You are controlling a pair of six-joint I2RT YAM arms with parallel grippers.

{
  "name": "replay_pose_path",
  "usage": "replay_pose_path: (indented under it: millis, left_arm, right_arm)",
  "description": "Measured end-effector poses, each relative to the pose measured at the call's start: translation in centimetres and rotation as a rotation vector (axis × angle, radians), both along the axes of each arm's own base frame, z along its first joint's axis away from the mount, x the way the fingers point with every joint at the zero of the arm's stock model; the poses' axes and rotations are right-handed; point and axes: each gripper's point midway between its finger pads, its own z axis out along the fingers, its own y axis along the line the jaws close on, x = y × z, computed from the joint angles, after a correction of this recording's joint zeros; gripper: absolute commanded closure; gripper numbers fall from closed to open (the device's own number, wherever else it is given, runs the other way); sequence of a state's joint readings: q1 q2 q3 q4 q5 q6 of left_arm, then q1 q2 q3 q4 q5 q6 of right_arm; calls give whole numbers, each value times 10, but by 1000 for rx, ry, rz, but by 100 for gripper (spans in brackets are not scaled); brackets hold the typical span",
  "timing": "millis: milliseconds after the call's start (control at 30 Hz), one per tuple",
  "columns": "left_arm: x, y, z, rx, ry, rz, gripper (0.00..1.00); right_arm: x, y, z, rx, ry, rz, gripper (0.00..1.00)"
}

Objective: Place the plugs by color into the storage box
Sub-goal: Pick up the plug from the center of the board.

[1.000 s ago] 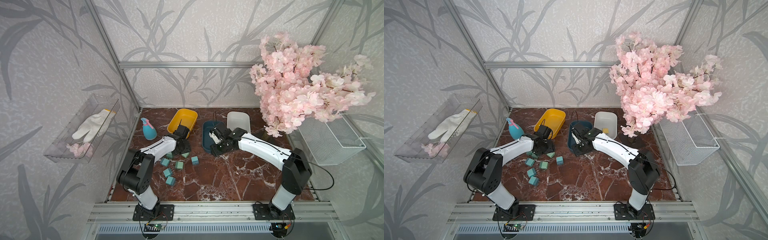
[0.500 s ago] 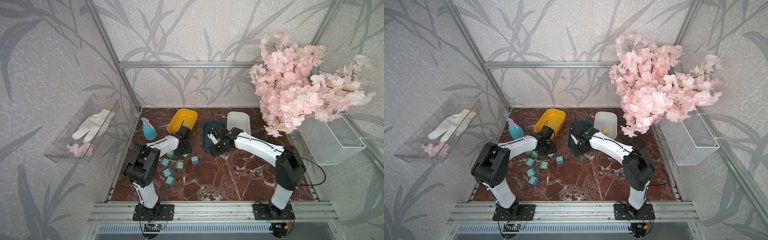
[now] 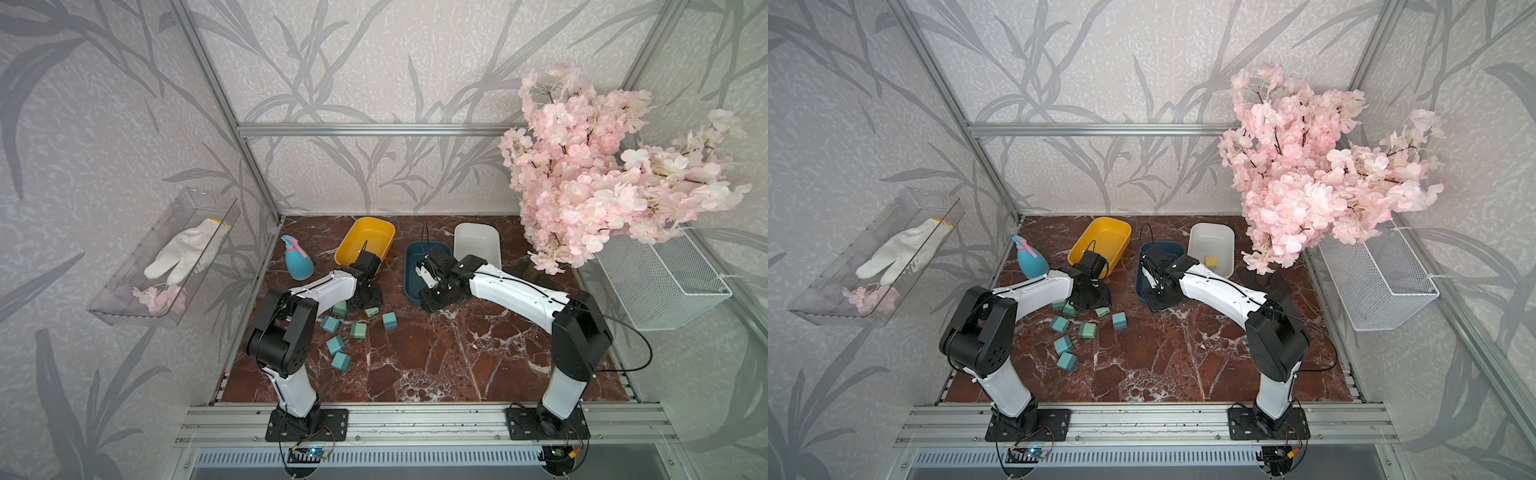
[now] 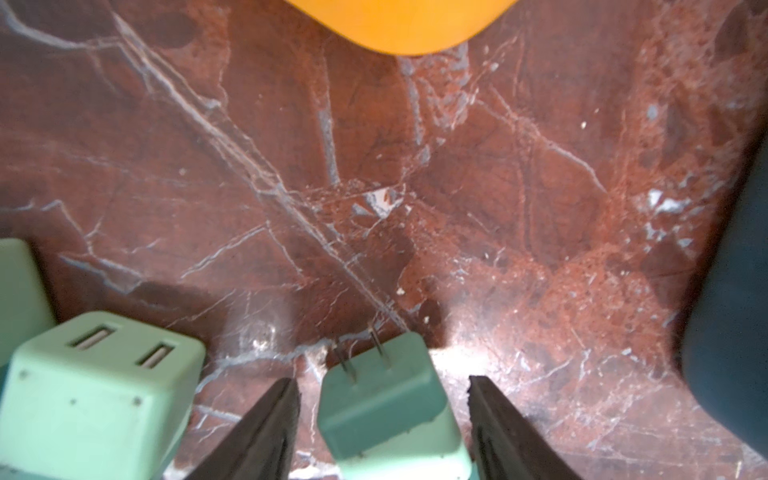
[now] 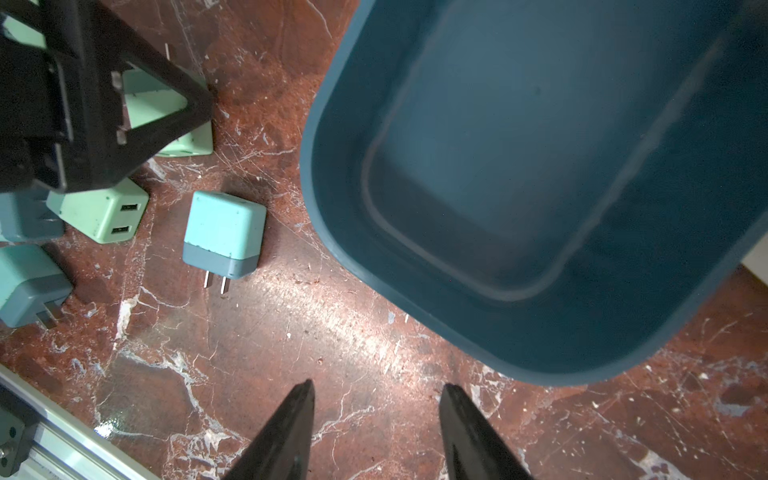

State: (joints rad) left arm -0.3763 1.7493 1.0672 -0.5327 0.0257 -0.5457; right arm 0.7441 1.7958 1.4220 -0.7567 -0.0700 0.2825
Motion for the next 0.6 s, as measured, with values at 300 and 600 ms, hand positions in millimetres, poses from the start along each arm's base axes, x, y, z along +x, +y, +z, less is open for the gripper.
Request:
replay_pose_path:
  millis: [300, 600]
  left_arm:
    - [-12, -1, -6, -13, 44, -2, 53]
    - [-16, 2, 5, -5, 39, -26, 68]
  right_arm:
    - [1, 1, 3, 9, -7, 2, 47]
    - [0, 0, 19, 35, -39, 0, 47]
